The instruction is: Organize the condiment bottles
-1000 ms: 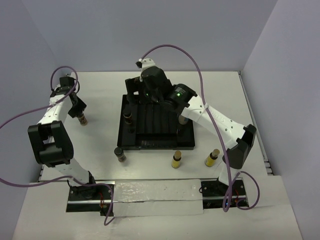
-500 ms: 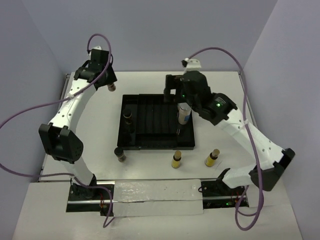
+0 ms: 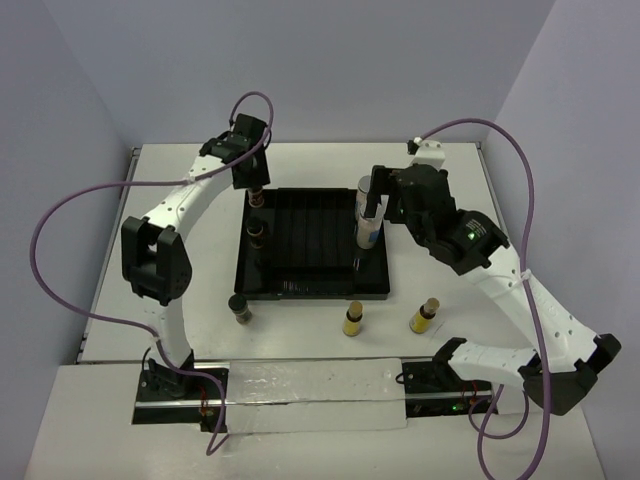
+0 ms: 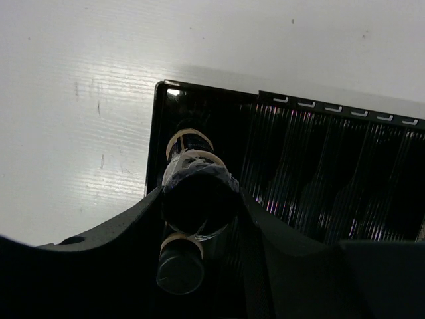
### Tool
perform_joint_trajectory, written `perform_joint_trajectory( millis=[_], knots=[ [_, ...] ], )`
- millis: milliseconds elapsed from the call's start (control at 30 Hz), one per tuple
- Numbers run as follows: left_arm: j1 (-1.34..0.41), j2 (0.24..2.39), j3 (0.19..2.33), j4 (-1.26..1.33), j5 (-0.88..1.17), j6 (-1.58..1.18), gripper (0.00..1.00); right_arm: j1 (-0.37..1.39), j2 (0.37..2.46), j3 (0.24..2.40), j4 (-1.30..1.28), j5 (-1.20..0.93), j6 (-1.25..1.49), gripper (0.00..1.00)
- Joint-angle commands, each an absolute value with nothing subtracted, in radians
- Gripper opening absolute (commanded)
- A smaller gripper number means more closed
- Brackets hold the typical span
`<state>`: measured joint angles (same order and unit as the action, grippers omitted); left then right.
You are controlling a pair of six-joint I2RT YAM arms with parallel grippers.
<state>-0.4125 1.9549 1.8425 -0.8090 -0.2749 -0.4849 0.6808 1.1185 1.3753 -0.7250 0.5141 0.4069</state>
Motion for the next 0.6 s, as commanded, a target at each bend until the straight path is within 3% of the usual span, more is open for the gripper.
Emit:
perform_joint_trajectory(
  millis=[0, 433, 500, 567],
  knots=[
    [-0.43, 1.934, 1.792, -0.761, -0.259, -0.482, 0.1, 0.661, 1.105, 1.335, -0.75, 0.546, 0.422, 1.0],
    [-0.431, 1.971, 1.654, -0.643, -0.202, -0.503, 0.1, 0.65, 1.084, 1.264, -0.743, 0.564, 0.446, 1.0],
    [-0.432, 1.976, 1.641, -0.633, -0.191, -0.503, 0.17, 0.65, 1.082, 1.257, -0.74, 0.57, 0.446, 1.0],
    [-0.432, 1.977, 1.633, -0.626, -0.188, -0.503, 0.31, 0.648, 1.071, 1.242, -0.728, 0.573, 0.448, 1.0]
  ],
)
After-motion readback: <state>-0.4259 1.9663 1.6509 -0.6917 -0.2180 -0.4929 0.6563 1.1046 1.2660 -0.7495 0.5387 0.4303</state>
